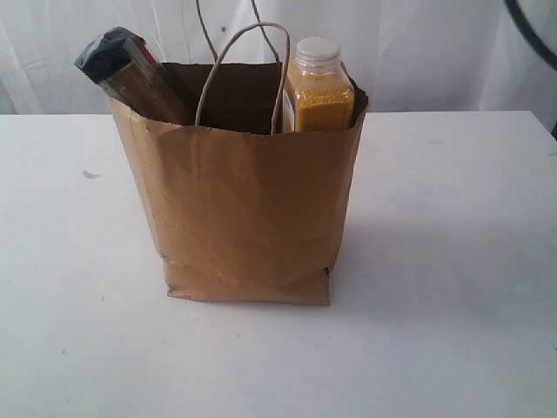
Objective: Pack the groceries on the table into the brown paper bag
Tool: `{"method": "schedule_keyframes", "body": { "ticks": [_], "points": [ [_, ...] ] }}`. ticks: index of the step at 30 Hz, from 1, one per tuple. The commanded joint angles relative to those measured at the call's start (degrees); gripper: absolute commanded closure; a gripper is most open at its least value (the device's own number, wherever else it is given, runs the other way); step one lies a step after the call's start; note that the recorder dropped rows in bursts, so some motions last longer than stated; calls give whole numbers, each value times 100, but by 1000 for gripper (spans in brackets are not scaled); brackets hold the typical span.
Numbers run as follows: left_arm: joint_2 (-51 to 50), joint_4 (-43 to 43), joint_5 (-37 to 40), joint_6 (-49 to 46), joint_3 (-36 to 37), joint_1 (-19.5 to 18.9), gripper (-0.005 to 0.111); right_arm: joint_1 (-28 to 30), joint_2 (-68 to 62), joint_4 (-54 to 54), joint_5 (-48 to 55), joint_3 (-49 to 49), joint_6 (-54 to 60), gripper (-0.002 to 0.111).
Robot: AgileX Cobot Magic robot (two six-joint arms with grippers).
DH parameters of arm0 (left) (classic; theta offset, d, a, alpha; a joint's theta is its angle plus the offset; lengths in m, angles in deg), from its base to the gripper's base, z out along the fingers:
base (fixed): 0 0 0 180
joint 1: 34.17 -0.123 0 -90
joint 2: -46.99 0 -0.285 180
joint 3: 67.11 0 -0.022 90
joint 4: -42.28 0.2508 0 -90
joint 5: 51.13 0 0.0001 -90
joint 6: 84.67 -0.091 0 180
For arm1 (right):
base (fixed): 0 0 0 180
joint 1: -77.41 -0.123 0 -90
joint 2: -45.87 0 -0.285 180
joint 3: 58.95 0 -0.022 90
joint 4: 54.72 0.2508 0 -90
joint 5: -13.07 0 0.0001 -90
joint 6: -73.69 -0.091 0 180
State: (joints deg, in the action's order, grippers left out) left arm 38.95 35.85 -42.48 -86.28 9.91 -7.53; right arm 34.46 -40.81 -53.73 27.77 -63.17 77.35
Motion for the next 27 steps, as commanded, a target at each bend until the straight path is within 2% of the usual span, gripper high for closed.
{"method": "schedule_keyframes", "body": {
  "ticks": [1, 5, 7, 11, 14, 20, 27],
  "points": [
    [25, -31, -9, -18, 20, -16, 107, 7, 492, -58, 304, 346, -59, 56],
    [25, -31, -9, -18, 20, -16, 107, 7, 1147, -37, 304, 885, -290, 61],
    [25, -31, -9, -18, 20, -16, 107, 7, 1503, -37, 304, 1165, -462, 70],
    [25, -31, -9, -18, 20, -16, 107, 7, 2309, -25, 514, 1688, -534, 95],
    [25, -31, -9, -18, 20, -16, 107, 7, 2808, 97, 952, 1974, -534, 108],
    [25, -31, -9, -18, 20, -16, 107, 7, 3648, 612, 1529, 2672, -544, 108],
    [25, -31, -9, -18, 20, -16, 107, 7, 4409, 816, 1738, 3286, -544, 108]
  ]
}}
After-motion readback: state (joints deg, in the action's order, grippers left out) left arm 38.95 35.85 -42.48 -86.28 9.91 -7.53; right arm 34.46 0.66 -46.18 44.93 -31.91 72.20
